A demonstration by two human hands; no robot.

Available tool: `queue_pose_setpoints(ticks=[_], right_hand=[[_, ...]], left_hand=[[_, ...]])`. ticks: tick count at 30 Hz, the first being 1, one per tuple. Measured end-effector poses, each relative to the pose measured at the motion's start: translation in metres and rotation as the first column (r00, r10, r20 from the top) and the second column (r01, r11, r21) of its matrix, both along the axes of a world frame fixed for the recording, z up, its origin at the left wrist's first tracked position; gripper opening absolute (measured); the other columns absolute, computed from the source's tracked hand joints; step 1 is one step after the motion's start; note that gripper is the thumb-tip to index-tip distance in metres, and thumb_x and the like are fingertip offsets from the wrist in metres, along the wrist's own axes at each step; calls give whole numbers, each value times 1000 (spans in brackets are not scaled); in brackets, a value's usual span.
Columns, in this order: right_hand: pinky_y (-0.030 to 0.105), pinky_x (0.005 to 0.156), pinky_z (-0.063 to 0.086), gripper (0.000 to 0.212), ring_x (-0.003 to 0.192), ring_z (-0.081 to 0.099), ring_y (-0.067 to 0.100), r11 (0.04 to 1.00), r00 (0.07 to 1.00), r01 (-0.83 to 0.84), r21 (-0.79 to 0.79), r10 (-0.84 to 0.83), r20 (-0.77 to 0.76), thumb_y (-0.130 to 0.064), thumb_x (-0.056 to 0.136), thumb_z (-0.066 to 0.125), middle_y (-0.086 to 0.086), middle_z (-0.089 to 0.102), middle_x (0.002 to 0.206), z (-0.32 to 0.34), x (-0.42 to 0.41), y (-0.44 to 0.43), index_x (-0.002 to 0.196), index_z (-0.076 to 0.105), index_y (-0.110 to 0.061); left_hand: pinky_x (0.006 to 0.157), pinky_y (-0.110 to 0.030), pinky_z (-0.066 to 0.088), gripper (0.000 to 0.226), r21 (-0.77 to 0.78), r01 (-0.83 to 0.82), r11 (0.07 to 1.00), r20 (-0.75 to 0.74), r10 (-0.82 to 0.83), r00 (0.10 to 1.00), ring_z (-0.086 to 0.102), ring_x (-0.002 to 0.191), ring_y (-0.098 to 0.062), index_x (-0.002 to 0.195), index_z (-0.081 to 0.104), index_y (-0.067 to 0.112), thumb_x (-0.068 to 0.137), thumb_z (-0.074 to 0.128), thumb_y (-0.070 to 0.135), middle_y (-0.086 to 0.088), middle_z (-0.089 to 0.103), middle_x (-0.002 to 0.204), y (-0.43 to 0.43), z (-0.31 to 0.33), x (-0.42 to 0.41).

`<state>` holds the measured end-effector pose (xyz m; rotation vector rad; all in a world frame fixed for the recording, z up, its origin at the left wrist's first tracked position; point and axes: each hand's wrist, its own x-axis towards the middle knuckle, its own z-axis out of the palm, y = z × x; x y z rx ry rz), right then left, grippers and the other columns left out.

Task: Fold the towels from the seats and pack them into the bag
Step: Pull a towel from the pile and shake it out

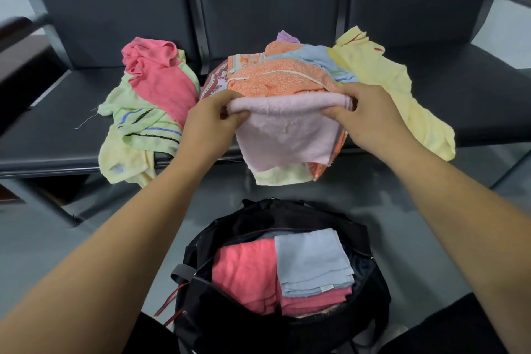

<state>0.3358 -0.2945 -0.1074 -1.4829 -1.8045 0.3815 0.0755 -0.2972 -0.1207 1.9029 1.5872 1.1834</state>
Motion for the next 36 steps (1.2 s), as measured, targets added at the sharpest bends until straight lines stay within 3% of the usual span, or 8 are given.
queue_pose_setpoints(ticks=[3,7,12,16,19,23,28,36], right_hand=[[13,79,47,24,92,60,15,995,980,-74,-65,61,-187,-34,93,70,8,67,108,-3,0,-3,105,66,-14],[51,113,43,87,137,51,20,954,878,-219,-206,100,-469,-73,75,70,-2,55,148,-8,-3,-13,143,52,-21],[44,101,55,16,110,70,17,940,720,-282,-191,77,-690,-25,99,64,-1,74,118,-3,-22,-32,112,70,-18],[45,96,57,21,111,71,23,882,459,-419,-217,-1,-889,-26,98,65,4,75,119,-3,-30,-39,115,69,-14],[40,90,60,19,106,72,26,766,546,-528,-368,-26,-837,-18,95,66,10,76,114,-33,-47,-52,114,69,-13],[37,86,60,17,99,73,25,781,589,-440,-443,-122,-799,-5,96,65,13,75,110,-72,-67,-61,110,71,-11],[38,83,60,14,94,72,27,785,600,-354,-508,-226,-767,-8,97,64,16,73,109,-115,-79,-51,110,69,-6],[45,95,56,25,103,69,32,665,724,-156,-731,-426,-543,-17,98,67,17,72,113,-235,-100,-53,117,69,-2]], left_hand=[[84,-26,44,12,44,11,999,88,-14,996,53,100,-16,100,64,30,95,63,19,15,54,94,-8,-2,-2],[85,-28,42,11,110,133,985,158,-150,976,53,100,-8,109,58,28,102,50,27,17,56,98,-23,-2,-6],[80,-24,42,14,85,149,985,341,-170,925,53,88,-3,104,58,32,106,46,26,15,56,95,-40,-7,-7],[81,-23,46,13,89,90,992,448,-121,886,53,89,-6,107,56,21,107,44,23,2,56,99,-51,-9,-5],[87,-28,46,16,10,51,999,457,-50,888,55,90,-5,101,58,30,107,44,24,6,58,97,-57,-18,-7],[77,-14,42,14,-142,-17,990,257,53,965,54,79,13,105,57,26,107,43,24,14,59,92,-64,-46,-28],[63,-29,41,18,-377,-30,926,189,109,976,51,70,-7,92,56,27,106,45,29,14,55,75,-66,-95,-53],[81,-40,49,19,-597,-69,799,108,165,980,60,90,-23,108,58,26,105,41,35,3,65,94,-76,-206,-63]])
